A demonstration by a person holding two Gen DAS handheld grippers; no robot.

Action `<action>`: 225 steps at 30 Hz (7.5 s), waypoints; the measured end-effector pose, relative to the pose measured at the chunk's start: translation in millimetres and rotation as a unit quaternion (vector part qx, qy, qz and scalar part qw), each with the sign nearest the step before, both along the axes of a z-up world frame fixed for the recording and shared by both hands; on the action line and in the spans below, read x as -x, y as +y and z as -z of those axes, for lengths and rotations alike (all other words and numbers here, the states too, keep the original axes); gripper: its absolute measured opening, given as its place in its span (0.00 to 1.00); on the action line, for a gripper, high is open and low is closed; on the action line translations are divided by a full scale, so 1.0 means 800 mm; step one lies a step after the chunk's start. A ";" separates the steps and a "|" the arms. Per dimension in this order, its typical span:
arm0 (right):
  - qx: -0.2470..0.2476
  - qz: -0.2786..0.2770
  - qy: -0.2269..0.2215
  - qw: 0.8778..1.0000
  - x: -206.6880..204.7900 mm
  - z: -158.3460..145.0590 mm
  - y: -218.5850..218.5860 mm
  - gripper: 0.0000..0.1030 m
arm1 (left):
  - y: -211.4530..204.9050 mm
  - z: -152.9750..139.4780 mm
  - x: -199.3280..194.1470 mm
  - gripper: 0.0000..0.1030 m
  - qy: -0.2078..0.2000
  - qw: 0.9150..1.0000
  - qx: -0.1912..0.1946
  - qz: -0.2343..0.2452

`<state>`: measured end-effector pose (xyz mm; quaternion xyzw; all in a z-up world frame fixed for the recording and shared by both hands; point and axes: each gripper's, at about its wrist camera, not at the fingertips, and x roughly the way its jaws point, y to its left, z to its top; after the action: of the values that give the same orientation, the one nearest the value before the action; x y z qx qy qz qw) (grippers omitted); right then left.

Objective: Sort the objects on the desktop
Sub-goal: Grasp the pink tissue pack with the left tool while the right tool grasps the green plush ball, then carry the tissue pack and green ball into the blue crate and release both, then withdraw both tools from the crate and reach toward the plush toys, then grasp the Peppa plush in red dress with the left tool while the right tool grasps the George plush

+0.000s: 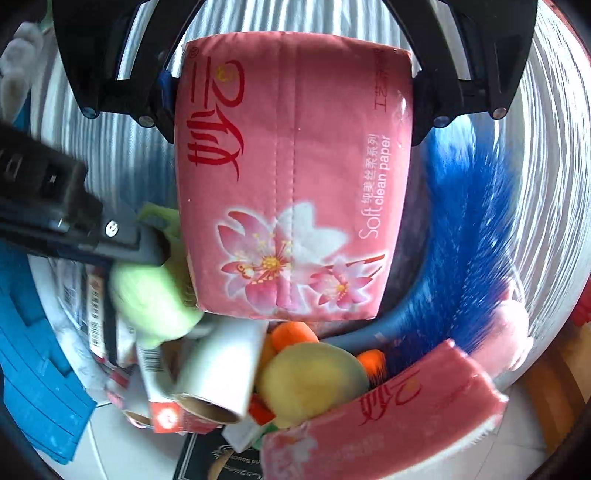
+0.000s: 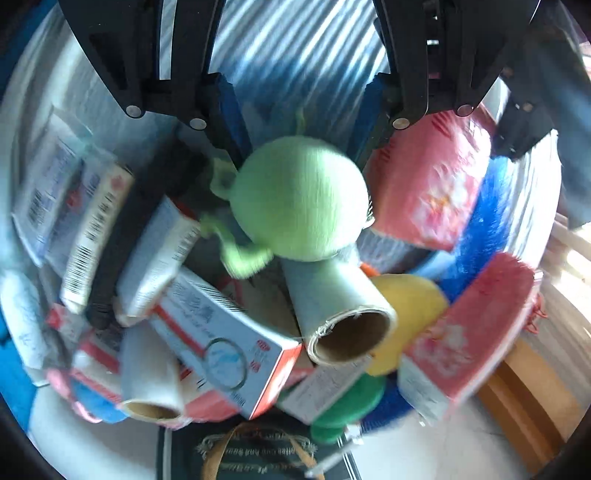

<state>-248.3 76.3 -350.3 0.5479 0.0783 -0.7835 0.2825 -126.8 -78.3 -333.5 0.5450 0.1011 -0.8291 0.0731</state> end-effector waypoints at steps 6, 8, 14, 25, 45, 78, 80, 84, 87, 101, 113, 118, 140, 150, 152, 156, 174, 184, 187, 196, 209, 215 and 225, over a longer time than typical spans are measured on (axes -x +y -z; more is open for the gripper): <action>0.013 0.006 0.016 1.000 -0.037 -0.030 0.032 0.30 | 0.013 -0.033 -0.054 0.87 0.028 0.999 0.011 -0.011; 0.017 0.015 0.009 1.000 -0.042 -0.029 0.046 0.33 | 0.014 -0.037 -0.062 0.87 0.033 0.999 0.017 -0.019; -0.005 0.012 0.023 1.000 -0.042 -0.017 0.066 0.71 | -0.059 -0.020 -0.030 0.87 0.019 0.998 0.034 -0.044; -0.019 0.013 0.010 1.000 -0.013 0.042 0.014 0.59 | -0.056 0.007 0.009 0.87 0.021 0.999 0.030 -0.040; 0.095 0.032 0.253 0.962 -0.147 -0.257 0.129 0.59 | 0.033 -0.254 -0.071 0.87 0.260 0.964 0.059 -0.002; -0.050 0.246 0.115 0.961 0.115 -0.304 0.599 0.59 | 0.509 -0.341 0.218 0.88 0.084 0.966 0.037 0.243; -0.046 0.252 0.093 0.962 0.121 -0.287 0.609 0.59 | 0.527 -0.323 0.230 0.88 0.064 0.966 0.049 0.247; -0.065 0.255 0.047 0.964 0.127 -0.258 0.618 0.59 | 0.549 -0.291 0.248 0.89 0.031 0.967 0.060 0.247; -0.062 0.258 0.011 0.964 0.140 -0.238 0.631 0.60 | 0.563 -0.279 0.258 0.89 0.008 0.963 0.077 0.256; -0.063 0.257 -0.006 0.964 0.133 -0.240 0.625 0.96 | 0.550 -0.271 0.265 0.89 -0.017 0.967 0.059 0.246; -0.021 0.255 0.017 0.966 0.136 -0.255 0.630 1.00 | 0.542 -0.316 0.254 0.89 0.061 0.970 0.053 0.228; 0.059 0.262 0.055 0.962 0.126 -0.285 0.645 1.00 | 0.523 -0.372 0.223 0.89 0.132 0.965 0.089 0.207; 0.204 0.093 0.242 0.944 -0.043 -0.443 0.457 1.00 | 0.149 -0.422 0.007 0.99 0.282 0.948 0.142 -0.035; 0.202 0.047 0.246 0.947 -0.102 -0.460 0.266 1.00 | -0.039 -0.353 -0.020 0.99 0.238 0.960 0.126 -0.077; 0.203 0.053 0.234 0.949 -0.100 -0.448 0.230 1.00 | -0.071 -0.338 -0.020 0.99 0.230 0.962 0.122 -0.080; 0.210 0.090 0.198 0.953 -0.071 -0.411 0.174 1.00 | -0.126 -0.303 -0.005 0.99 0.208 0.969 0.105 -0.088; 0.012 0.246 0.057 0.967 0.274 -0.150 0.088 1.00 | -0.290 -0.146 0.247 0.99 0.095 0.988 0.055 -0.111; -0.079 0.280 0.025 0.956 0.449 -0.029 0.064 1.00 | -0.272 -0.048 0.437 0.99 -0.033 0.996 0.036 -0.070; -0.094 0.284 0.003 0.954 0.478 0.006 0.067 1.00 | -0.265 -0.011 0.452 0.99 -0.079 0.994 0.013 -0.068; -0.118 0.224 -0.044 0.966 0.459 0.037 0.058 0.84 | -0.228 0.017 0.392 0.81 -0.089 0.995 -0.021 -0.030; -0.047 0.049 -0.101 0.993 0.205 0.036 -0.006 0.31 | -0.213 -0.018 0.223 0.80 -0.060 0.998 -0.020 -0.015; -0.047 0.051 -0.021 0.997 0.183 -0.022 0.009 0.77 | -0.243 -0.024 0.247 0.80 -0.058 0.997 -0.028 -0.049; -0.136 0.117 0.073 0.981 0.280 -0.073 0.071 0.96 | -0.260 0.009 0.321 0.81 -0.097 0.994 -0.018 -0.037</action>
<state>-472.0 133.3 -292.1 0.5275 0.1401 -0.8312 0.1058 -383.7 -286.4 -341.1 0.6203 0.1287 -0.7668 0.1034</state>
